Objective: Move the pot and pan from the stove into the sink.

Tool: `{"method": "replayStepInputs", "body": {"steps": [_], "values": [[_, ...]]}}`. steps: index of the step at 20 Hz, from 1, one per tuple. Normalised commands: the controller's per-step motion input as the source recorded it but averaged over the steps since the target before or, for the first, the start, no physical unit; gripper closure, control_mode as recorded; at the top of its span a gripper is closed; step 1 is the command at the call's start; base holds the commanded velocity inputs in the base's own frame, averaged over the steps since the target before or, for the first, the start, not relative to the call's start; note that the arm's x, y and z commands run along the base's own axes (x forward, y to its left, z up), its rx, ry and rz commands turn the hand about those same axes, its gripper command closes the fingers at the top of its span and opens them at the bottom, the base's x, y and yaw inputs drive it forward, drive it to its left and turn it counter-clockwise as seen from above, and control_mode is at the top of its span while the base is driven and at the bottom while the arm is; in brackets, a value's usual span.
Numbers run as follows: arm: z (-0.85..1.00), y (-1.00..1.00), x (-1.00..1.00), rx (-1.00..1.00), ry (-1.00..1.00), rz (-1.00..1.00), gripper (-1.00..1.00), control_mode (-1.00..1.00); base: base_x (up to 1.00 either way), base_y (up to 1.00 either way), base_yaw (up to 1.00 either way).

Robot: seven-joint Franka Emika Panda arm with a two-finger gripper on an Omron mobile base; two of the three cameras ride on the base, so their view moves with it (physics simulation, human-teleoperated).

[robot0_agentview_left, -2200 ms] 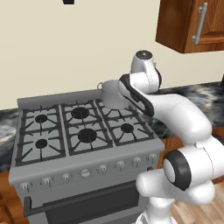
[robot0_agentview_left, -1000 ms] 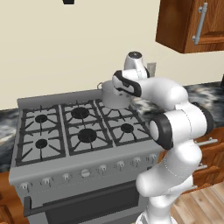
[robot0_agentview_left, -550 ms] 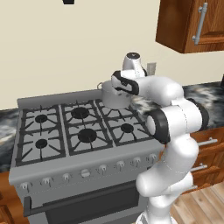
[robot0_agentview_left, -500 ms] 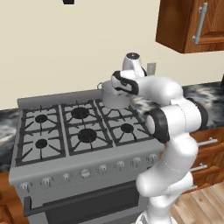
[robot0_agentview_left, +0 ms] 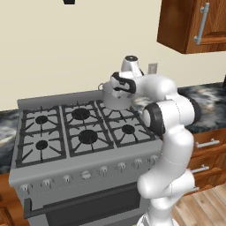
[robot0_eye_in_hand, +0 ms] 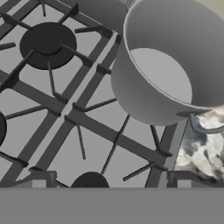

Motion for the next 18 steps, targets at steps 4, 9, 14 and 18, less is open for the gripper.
{"method": "replayStepInputs", "body": {"steps": [4, 9, 14, 18], "values": [[-0.16, 0.00, 0.36, 0.00, 0.05, 0.06, -1.00, -1.00, 0.00, 0.00, 0.00], [-0.20, 0.00, 0.27, -0.02, 0.04, 0.06, -1.00, -1.00, 0.00, 0.00, 0.00], [-0.17, 0.00, 0.30, -0.01, 0.02, 0.04, -1.00, -1.00, 0.00, 0.00, 0.00], [-0.21, 0.00, 0.21, -0.03, 0.02, 0.04, -1.00, -1.00, 0.00, 0.00, 0.00]]}}
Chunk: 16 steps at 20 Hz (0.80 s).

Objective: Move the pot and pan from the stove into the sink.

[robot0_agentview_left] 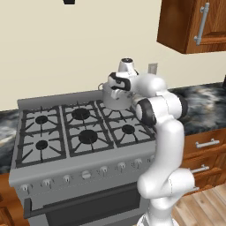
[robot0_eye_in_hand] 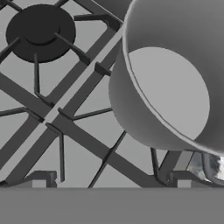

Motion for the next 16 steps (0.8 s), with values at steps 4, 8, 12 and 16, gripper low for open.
{"method": "replayStepInputs", "body": {"steps": [4, 8, 12, 16], "values": [[-0.15, 0.00, 0.32, 0.00, 0.00, 0.03, -1.00, -1.00, 0.00, 0.00, 0.00], [-0.15, 0.00, 0.32, -0.01, 0.01, 0.02, -1.00, -1.00, 0.00, 0.00, 0.00], [-0.04, 0.00, 0.38, 0.00, 0.00, 0.02, -1.00, -1.00, 0.00, 0.00, 0.00], [0.00, 0.00, 0.34, 0.00, 0.00, 0.01, -1.00, -1.00, 0.00, 0.00, 0.00]]}}
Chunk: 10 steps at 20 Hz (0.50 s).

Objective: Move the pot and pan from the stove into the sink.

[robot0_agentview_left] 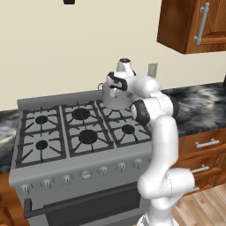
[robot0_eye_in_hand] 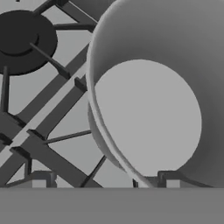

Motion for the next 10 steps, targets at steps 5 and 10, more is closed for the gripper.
{"method": "replayStepInputs", "body": {"steps": [5, 10], "values": [[-0.02, 0.03, 0.38, 0.00, 0.00, 0.00, -1.00, -1.00, 0.00, 0.00, 0.00], [-0.15, 0.08, 0.41, -0.04, 0.04, 0.00, -1.00, -1.00, 0.00, 0.00, 0.00]]}}
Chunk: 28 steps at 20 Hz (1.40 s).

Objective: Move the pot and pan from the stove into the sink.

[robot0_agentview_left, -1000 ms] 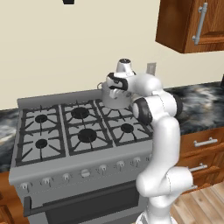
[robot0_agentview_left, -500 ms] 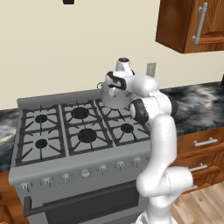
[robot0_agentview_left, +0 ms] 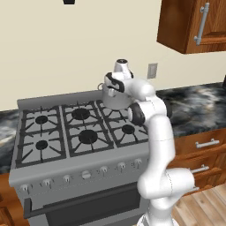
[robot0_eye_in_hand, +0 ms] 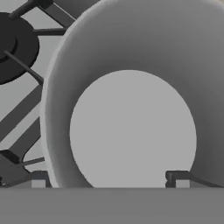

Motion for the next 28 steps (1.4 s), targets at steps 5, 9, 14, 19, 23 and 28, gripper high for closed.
{"method": "replayStepInputs", "body": {"steps": [5, 9, 14, 19, 23, 28], "values": [[-0.33, 0.06, 0.24, -0.11, 0.09, 0.02, -1.00, -1.00, 0.00, 0.00, 0.00], [-0.29, 0.04, 0.20, -0.09, 0.10, 0.02, -1.00, -1.00, 0.00, 0.00, 0.00], [-0.36, 0.03, 0.07, -0.14, 0.14, 0.03, -1.00, -1.00, 0.00, 0.00, 0.00], [-0.37, -0.02, -0.01, -0.09, 0.12, 0.01, -1.00, -1.00, 0.00, 0.00, 0.00], [-0.01, 0.00, 0.00, 0.00, 0.01, 0.00, -1.00, -1.00, 0.00, 0.00, 0.00], [-0.01, 0.00, 0.00, 0.00, 0.00, 0.00, 1.00, -1.00, 0.00, 0.00, 0.00]]}}
